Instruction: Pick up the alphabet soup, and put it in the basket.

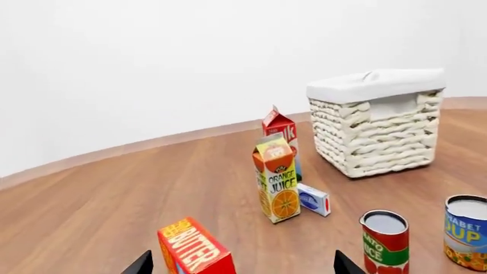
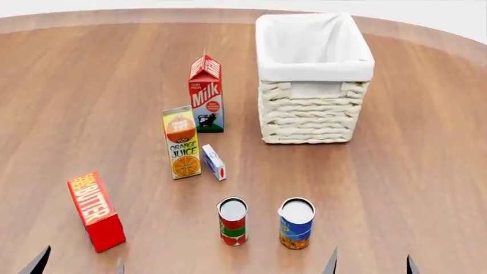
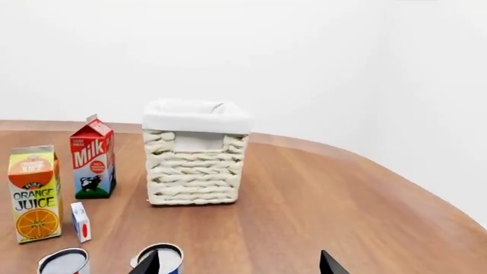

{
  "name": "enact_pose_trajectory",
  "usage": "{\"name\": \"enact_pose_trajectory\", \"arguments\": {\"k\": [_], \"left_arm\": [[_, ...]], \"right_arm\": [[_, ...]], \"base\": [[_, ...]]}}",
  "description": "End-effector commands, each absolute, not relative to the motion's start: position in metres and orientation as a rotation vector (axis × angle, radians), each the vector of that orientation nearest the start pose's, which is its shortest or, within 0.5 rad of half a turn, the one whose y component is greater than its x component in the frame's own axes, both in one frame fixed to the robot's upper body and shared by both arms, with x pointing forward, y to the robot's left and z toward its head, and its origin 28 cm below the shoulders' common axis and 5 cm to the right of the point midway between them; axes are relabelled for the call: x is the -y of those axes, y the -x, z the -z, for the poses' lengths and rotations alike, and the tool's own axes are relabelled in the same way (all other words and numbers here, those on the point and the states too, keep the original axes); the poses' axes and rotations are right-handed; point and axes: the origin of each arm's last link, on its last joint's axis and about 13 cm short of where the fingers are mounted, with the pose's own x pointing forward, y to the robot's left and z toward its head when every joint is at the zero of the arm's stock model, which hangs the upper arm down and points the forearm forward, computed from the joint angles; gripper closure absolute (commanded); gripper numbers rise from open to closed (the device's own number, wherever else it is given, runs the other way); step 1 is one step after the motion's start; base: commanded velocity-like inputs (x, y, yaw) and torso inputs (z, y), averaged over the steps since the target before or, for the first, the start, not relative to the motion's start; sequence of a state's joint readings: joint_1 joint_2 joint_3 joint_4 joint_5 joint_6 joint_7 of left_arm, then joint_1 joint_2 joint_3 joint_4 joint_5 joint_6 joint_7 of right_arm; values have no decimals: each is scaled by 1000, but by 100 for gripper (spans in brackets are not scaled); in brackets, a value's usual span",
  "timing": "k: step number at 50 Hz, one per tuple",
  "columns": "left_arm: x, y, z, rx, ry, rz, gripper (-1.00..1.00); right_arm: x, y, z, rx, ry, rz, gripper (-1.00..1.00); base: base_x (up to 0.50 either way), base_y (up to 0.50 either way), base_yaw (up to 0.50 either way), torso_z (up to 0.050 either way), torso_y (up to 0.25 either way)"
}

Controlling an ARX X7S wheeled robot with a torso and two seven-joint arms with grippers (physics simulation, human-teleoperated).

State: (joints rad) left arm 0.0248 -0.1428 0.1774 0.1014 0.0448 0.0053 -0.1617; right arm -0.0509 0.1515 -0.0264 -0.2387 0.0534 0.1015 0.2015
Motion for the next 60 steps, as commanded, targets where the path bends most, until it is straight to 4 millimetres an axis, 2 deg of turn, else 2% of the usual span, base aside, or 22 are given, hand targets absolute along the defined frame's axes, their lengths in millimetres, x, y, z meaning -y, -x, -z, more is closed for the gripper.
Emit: {"name": "enact_pose_trajectory", "arguments": {"k": [1,5,7,10,18,21,24,28,32,38,48,60], "left_arm": [[-211,-199,-41,128,-166,-6,-100],[-207,-203,-35,87,-176,-5,-100],[-206,-202,-38,103,-190,-5,-100],[-208,-205,-41,105,-202,-39,-100],[-214,-204,-52,116,-186,-68,-100],[-215,-207,-55,64,-188,-87,-100],[-215,-208,-59,78,-124,-62,-100],[-215,-204,-60,84,-60,16,-100],[-217,-200,-65,37,-59,-46,-100],[-222,-192,-69,122,-99,-84,-100],[-221,-184,-70,139,-107,-80,-100],[-221,-188,-72,150,-116,-89,-100]], "right_arm": [[130,-196,-50,72,117,230,-100],[131,-195,-53,95,122,233,-100],[129,-196,-54,100,160,224,-100],[129,-197,-58,132,91,248,-100],[130,-202,-61,120,62,226,-100],[130,-202,-62,104,72,230,-100],[129,-200,-64,115,72,229,-100],[130,-197,-66,128,74,232,-100],[130,-193,-69,147,82,243,-100],[130,-188,-71,178,85,270,-100],[130,-181,-72,189,90,274,-100],[130,-183,-74,201,80,273,-100]], "base": [[0,0,0,0,0],[0,30,0,0,0],[113,500,0,0,0],[126,414,0,0,0],[13,0,0,0,0],[500,0,0,0,0],[500,0,0,0,0],[500,0,0,0,0],[500,0,0,0,0],[500,0,0,0,0],[500,0,0,0,0],[4,0,0,0,1]]}}
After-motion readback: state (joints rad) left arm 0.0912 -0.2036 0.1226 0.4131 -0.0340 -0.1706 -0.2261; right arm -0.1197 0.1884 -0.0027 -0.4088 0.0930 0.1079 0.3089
